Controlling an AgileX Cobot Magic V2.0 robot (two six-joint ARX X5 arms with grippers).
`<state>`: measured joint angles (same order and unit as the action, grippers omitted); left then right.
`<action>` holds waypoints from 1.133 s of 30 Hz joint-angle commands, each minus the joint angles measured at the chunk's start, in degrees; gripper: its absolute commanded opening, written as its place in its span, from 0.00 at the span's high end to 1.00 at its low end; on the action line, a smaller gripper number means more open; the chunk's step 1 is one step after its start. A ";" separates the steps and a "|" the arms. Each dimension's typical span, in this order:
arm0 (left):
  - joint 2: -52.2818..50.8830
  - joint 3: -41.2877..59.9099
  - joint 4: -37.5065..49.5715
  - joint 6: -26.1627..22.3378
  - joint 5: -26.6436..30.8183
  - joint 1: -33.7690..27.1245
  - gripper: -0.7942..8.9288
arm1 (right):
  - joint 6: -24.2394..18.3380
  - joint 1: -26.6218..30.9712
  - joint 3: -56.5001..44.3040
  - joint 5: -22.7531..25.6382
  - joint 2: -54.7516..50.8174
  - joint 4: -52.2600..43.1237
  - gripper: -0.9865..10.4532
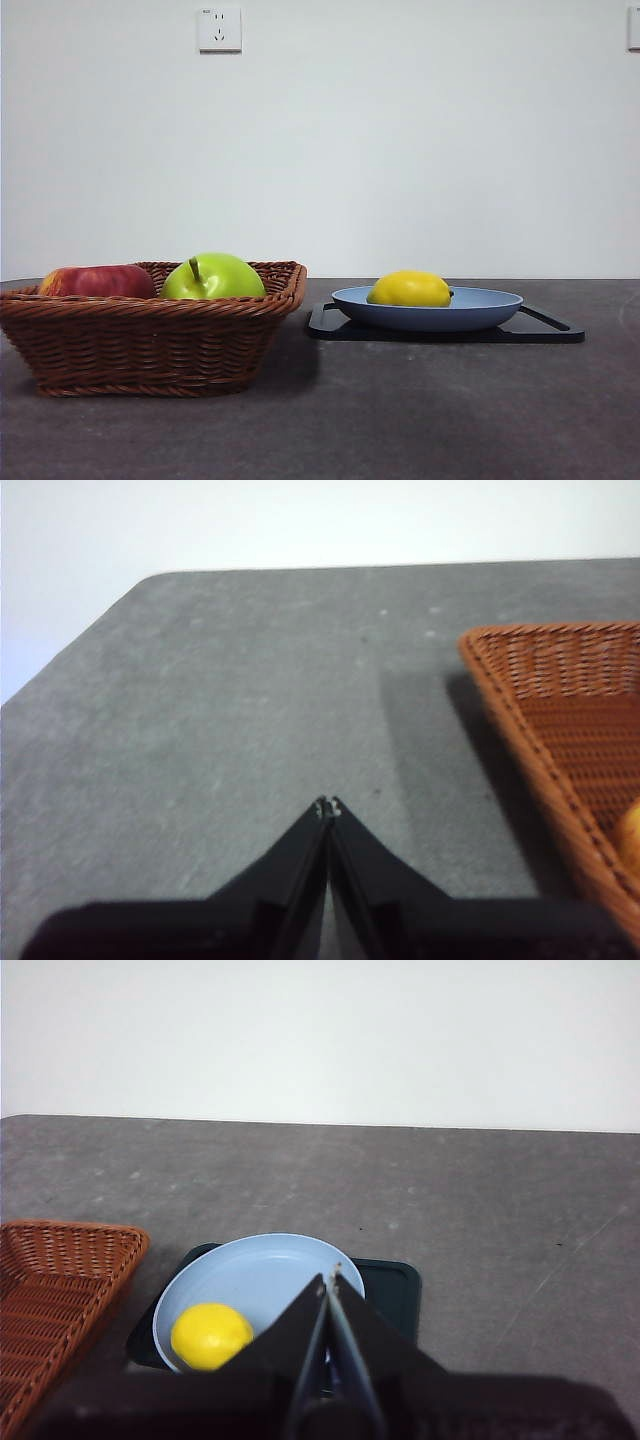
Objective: Take the lemon from the basket,put the lemon in the plate,hand out the plate
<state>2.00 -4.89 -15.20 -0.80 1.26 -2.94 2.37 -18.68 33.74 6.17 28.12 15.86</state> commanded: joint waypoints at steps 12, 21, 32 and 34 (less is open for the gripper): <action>-0.35 3.32 1.64 1.18 -0.24 -2.03 0.91 | 0.74 -0.20 0.46 0.22 0.11 -0.59 0.91; -0.33 3.41 1.88 2.14 -0.17 -2.03 0.91 | 0.76 -0.20 0.46 0.24 0.11 -0.59 0.91; -0.33 3.41 1.86 2.14 -0.20 -2.03 0.91 | 0.74 -0.20 0.46 0.24 0.11 -0.59 0.91; -0.33 3.41 1.88 2.12 -0.17 -2.03 0.91 | 0.74 -0.20 0.46 0.24 0.11 -0.59 0.91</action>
<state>1.96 -2.22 -14.00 0.73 1.06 -4.78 2.37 -18.68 33.74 6.17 28.12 15.84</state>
